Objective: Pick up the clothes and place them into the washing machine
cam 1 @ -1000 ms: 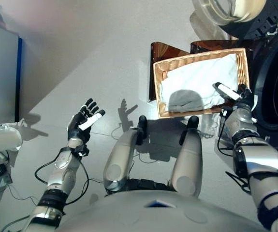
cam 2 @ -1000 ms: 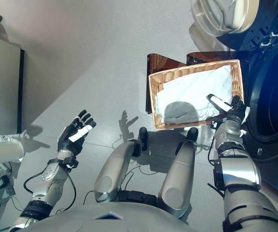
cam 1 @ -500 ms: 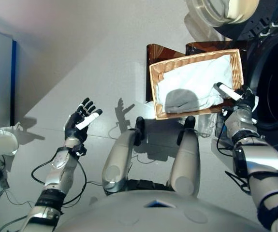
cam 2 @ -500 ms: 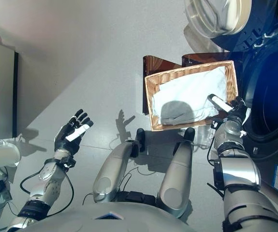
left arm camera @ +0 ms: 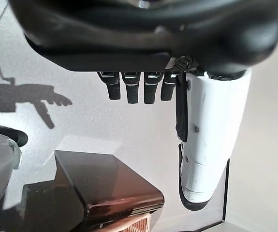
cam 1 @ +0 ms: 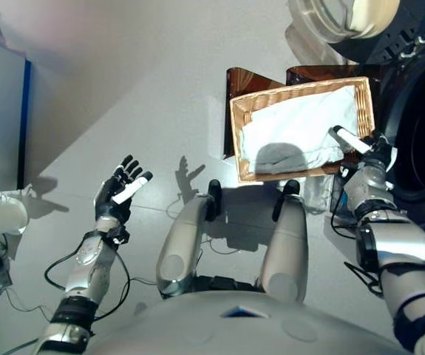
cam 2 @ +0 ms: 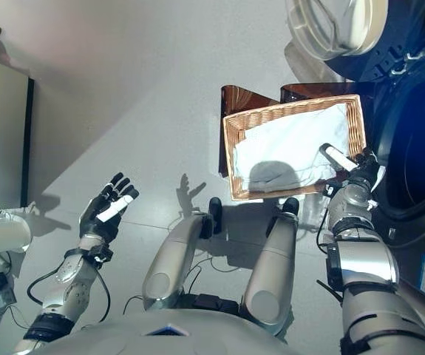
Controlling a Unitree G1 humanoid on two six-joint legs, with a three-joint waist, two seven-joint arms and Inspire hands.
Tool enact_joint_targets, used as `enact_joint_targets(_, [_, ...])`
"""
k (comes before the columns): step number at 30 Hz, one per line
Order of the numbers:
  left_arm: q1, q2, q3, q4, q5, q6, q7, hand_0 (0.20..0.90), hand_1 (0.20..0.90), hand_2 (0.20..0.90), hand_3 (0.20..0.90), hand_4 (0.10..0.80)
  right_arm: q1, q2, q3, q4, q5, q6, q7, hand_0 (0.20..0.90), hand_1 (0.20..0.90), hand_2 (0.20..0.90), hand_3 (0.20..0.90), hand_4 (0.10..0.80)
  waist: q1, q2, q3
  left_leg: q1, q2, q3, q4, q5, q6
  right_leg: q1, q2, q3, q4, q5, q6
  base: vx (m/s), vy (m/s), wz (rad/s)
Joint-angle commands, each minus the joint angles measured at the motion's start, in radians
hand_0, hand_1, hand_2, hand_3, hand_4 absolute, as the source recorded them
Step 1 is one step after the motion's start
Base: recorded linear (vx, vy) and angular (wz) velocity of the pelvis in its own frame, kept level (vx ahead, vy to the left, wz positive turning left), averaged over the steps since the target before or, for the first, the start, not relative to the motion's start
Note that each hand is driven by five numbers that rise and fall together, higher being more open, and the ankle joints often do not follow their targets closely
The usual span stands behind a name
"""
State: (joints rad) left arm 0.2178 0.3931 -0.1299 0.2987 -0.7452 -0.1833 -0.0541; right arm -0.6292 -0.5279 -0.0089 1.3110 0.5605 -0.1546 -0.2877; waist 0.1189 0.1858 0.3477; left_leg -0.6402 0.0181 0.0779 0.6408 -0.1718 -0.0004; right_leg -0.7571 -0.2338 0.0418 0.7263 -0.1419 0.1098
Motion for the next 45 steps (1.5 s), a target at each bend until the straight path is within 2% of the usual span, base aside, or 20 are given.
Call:
enact_joint_targets(1, [0.049,0.089,0.07,-0.089,-0.013,-0.086,0.011,0.9,0.9,0.9,0.9,0.8,-0.015,-0.026,-0.001,-0.024,0.024,-0.071,-0.014,0.9,0.9,0.9,0.9,0.8,0.009,-0.007,-0.045,-0.045,-0.014,0.016,0.022,-0.021,-0.011,-0.002,0.024,-0.026,0.06,-0.066,-0.054,-0.003,-0.016,0.05])
enact_joint_targets(15, [0.039,0.099,0.05,-0.072,-0.025,-0.072,-0.009,0.9,0.9,0.9,0.9,0.8,-0.052,0.042,0.017,-0.021,0.132,-0.08,0.055,0.9,0.9,0.9,0.9,0.8,0.022,-0.008,-0.064,-0.041,-0.012,0.02,0.028,-0.029,-0.006,-0.014,0.03,-0.021,0.071,-0.068,-0.054,0.0,-0.003,0.0])
enact_joint_targets(35, [0.042,0.105,0.049,-0.082,-0.018,-0.068,-0.014,0.9,0.9,0.9,0.9,0.8,-0.1,0.062,0.034,-0.031,0.151,-0.077,0.071,0.9,0.9,0.9,0.9,0.8,0.041,0.001,-0.073,-0.072,-0.02,0.023,0.013,-0.008,-0.001,-0.045,0.029,-0.017,0.072,-0.056,-0.056,-0.003,0.001,-0.01])
enact_joint_targets(36, [0.043,0.106,0.05,-0.087,-0.018,-0.069,-0.014,0.9,0.9,0.9,0.9,0.8,-0.103,0.065,0.037,-0.031,0.151,-0.077,0.072,0.507,0.507,0.507,0.507,0.52,0.043,0.003,-0.074,-0.071,-0.02,0.024,0.008,-0.006,-0.001,-0.045,0.028,-0.017,0.07,-0.056,-0.055,0.0,0.0,0.0])
enact_joint_targets(37, [0.042,0.104,0.049,-0.086,-0.021,-0.07,-0.014,0.9,0.9,0.9,0.9,0.8,-0.109,0.067,0.042,-0.035,0.15,-0.077,0.074,0.318,0.318,0.318,0.318,0.384,0.045,0.005,-0.074,-0.069,-0.021,0.023,0.006,-0.004,-0.001,-0.043,0.028,-0.016,0.07,-0.055,-0.055,0.0,0.0,0.0])
enact_joint_targets(38, [0.042,0.104,0.049,-0.086,-0.021,-0.07,-0.014,0.9,0.9,0.9,0.9,0.8,-0.109,0.067,0.042,-0.035,0.15,-0.077,0.074,0.238,0.238,0.238,0.238,0.327,0.044,0.005,-0.073,-0.068,-0.021,0.023,0.006,-0.004,-0.001,-0.042,0.028,-0.016,0.07,-0.055,-0.055,0.0,0.0,0.0])
enact_joint_targets(39, [0.043,0.104,0.05,-0.087,-0.022,-0.07,-0.016,0.9,0.9,0.9,0.9,0.8,-0.111,0.071,0.049,-0.041,0.15,-0.077,0.079,0.2,0.2,0.2,0.2,0.3,0.045,0.006,-0.072,-0.067,-0.02,0.023,0.007,-0.003,-0.002,-0.041,0.028,-0.016,0.072,-0.056,-0.056,0.0,0.0,0.0])
enact_joint_targets(45, [0.042,0.1,0.045,-0.091,-0.028,-0.067,-0.022,0.9,0.9,0.9,0.9,0.8,-0.118,0.082,0.064,-0.054,0.15,-0.075,0.094,0.2,0.2,0.2,0.2,0.3,0.048,0.009,-0.072,-0.065,-0.019,0.024,0.008,-0.003,-0.003,-0.039,0.028,-0.017,0.074,-0.059,-0.055,0.0,0.0,0.0])
